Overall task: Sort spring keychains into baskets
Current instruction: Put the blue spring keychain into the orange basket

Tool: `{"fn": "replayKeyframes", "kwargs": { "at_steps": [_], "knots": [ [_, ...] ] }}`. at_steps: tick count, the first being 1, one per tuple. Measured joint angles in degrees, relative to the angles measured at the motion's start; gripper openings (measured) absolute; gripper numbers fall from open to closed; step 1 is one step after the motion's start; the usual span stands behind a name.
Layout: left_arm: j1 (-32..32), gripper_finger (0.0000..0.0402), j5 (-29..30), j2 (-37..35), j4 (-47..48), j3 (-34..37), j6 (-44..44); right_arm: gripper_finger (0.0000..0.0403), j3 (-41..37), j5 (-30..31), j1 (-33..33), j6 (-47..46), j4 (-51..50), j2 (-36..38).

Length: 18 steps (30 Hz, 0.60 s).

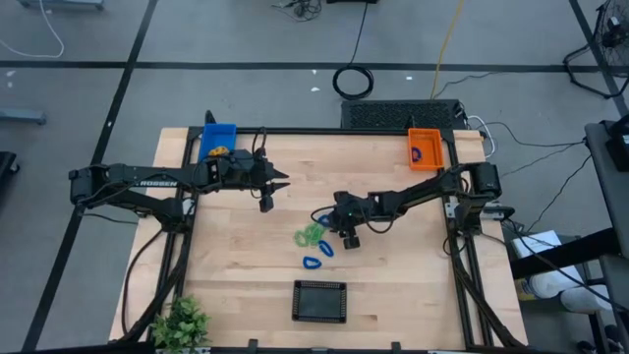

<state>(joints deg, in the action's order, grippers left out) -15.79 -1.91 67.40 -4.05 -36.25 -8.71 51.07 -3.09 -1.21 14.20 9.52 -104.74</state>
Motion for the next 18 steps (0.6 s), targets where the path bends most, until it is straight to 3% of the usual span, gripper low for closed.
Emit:
{"fn": "replayKeyframes", "kwargs": {
  "at_steps": [18],
  "knots": [
    [0.02,0.0108,0.02,0.00,0.00,0.00,-0.02,0.0120,-0.07,-0.15,0.02,-0.02,-0.28,-0.10]
  ]
}}
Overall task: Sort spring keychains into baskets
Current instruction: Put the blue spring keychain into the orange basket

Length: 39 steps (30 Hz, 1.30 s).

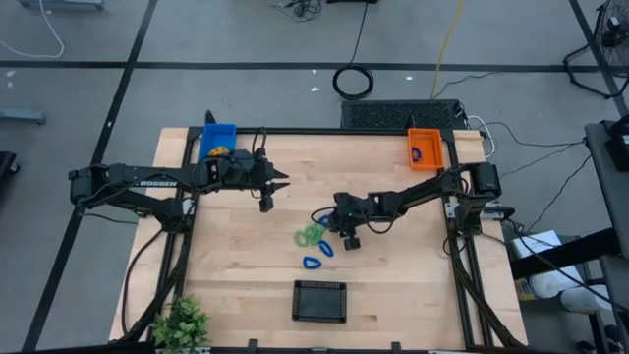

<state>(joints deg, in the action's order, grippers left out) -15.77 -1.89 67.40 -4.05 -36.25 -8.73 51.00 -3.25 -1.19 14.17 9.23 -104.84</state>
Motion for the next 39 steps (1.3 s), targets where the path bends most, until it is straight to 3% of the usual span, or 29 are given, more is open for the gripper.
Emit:
{"fn": "replayKeyframes", "kwargs": {
  "at_steps": [8,17,39],
  "knots": [
    [-0.02,0.0108,0.01,0.00,0.00,0.00,-0.02,0.0087,-0.07,-0.02,0.02,1.25,0.79,-0.04],
    [0.00,0.0108,0.00,0.00,-0.02,0.00,-0.02,0.0011,-0.13,-0.07,-0.59,1.68,2.40,-0.17],
    [-0.01,0.0108,0.00,0.00,-0.02,0.00,-0.02,0.0010,-0.11,0.17,-1.07,1.55,2.50,-0.15]
  ]
}}
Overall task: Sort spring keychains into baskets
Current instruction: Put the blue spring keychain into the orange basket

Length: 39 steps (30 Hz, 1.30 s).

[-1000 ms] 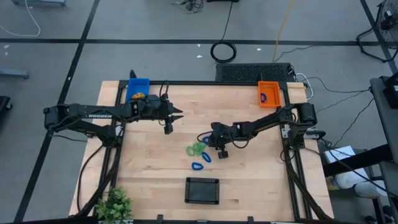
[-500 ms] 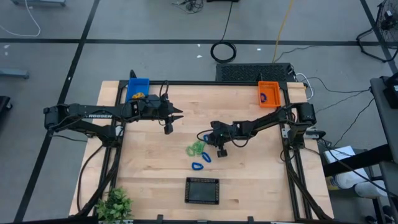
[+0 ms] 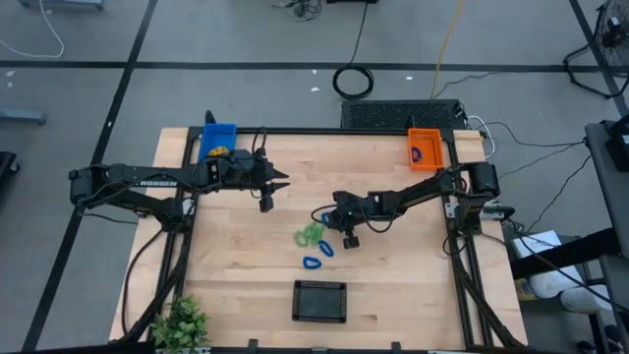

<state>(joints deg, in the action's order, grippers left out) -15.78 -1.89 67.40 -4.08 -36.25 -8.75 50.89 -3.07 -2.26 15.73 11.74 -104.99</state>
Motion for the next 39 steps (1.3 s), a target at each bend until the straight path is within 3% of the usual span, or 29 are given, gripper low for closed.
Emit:
{"fn": "replayKeyframes", "kwargs": {
  "at_steps": [18,26,32,39],
  "knots": [
    [0.01,0.0108,0.00,0.00,0.00,0.00,0.00,0.0010,0.02,0.40,-0.04,0.04,-0.69,1.04],
    [0.00,0.0108,0.01,0.00,0.00,0.02,0.00,0.0011,0.04,1.16,-0.04,-0.11,-5.38,10.73],
    [0.01,0.0108,0.02,-0.02,0.00,0.02,0.05,0.0011,0.04,6.30,-0.04,-1.44,-12.78,19.78],
    [0.01,0.0108,0.02,-0.02,0.01,0.02,0.59,0.0011,0.04,6.44,-0.09,-1.86,-21.59,29.77]
  ]
}}
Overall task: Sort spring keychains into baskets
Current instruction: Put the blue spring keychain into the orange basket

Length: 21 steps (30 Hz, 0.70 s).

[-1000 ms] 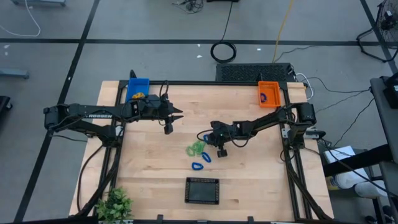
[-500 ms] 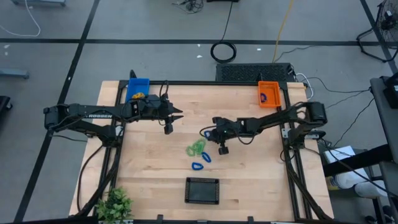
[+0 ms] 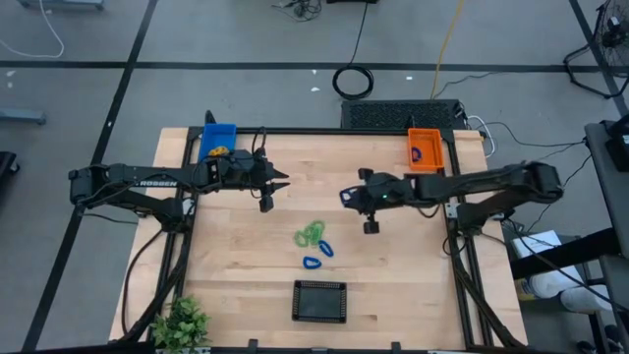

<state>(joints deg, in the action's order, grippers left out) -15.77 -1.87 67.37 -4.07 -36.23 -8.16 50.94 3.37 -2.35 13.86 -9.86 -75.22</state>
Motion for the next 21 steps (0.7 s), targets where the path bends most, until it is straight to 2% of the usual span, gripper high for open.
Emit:
{"fn": "replayKeyframes", "kwargs": {
  "at_steps": [2,5,17,21],
  "knots": [
    [-0.02,0.0108,0.00,0.00,0.00,0.00,0.15,0.0011,0.00,0.16,0.00,-0.88,-2.43,2.64],
    [-0.01,0.0108,0.00,0.00,0.01,0.00,0.15,0.0011,0.00,3.86,0.04,-2.96,-4.84,5.94],
    [-0.02,0.0108,0.00,0.00,0.01,0.00,0.76,0.0011,-0.49,33.33,-1.55,-16.73,-13.74,12.51],
    [0.00,0.0108,0.00,0.00,0.01,0.00,0.76,0.0011,-1.75,38.99,-3.20,-18.22,-13.50,13.32]
  ]
}}
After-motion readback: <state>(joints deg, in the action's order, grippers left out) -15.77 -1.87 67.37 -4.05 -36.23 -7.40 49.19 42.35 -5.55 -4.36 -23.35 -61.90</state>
